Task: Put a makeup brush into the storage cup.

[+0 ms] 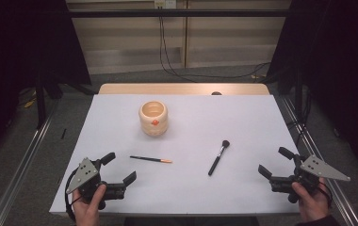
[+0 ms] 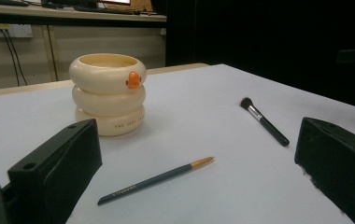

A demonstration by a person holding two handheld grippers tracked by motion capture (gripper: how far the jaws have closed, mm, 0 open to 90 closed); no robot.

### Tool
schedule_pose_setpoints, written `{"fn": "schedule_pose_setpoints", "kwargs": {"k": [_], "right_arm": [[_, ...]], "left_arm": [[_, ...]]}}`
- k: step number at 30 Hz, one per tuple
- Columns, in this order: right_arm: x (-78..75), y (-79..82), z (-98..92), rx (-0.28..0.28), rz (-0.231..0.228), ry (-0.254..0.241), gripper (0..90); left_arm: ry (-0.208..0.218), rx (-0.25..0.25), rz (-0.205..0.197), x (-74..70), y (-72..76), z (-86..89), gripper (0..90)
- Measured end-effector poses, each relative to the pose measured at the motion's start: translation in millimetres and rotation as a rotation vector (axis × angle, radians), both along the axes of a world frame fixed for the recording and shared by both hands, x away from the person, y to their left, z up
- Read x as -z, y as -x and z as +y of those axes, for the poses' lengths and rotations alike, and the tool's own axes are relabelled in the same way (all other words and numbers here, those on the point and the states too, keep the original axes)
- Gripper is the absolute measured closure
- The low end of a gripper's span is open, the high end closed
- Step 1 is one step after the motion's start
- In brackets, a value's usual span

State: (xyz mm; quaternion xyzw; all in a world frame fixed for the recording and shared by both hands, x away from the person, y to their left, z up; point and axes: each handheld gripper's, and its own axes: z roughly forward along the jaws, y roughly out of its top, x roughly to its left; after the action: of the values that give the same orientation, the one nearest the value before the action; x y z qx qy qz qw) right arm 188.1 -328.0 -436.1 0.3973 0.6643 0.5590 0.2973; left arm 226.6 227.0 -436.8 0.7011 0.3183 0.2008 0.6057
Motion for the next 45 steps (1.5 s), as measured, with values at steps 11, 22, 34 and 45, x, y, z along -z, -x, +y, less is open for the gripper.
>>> {"fn": "schedule_pose_setpoints", "kwargs": {"k": [11,22,34,45], "right_arm": [[1.1,-1.4,-0.7,-0.006,0.0,0.018,0.2],[1.4,-1.0,-0.9,0.009,0.006,0.006,0.7],[1.4,-0.2,-2.1,0.006,0.004,0.021,1.3],[1.7,-1.1,-1.7,-0.007,0.0,0.024,2.0]], "left_arm": [[-0.023,0.041,0.008,-3.7,-5.7,-5.8,1.1],[-0.02,0.041,-0.008,-14.2,-17.7,-8.5,1.2],[-0.031,0.085,-0.028,-35.3,-31.4,-20.6,1.6],[-0.007,0.085,-0.018,-40.8,-53.7,-24.9,0.9]]}}
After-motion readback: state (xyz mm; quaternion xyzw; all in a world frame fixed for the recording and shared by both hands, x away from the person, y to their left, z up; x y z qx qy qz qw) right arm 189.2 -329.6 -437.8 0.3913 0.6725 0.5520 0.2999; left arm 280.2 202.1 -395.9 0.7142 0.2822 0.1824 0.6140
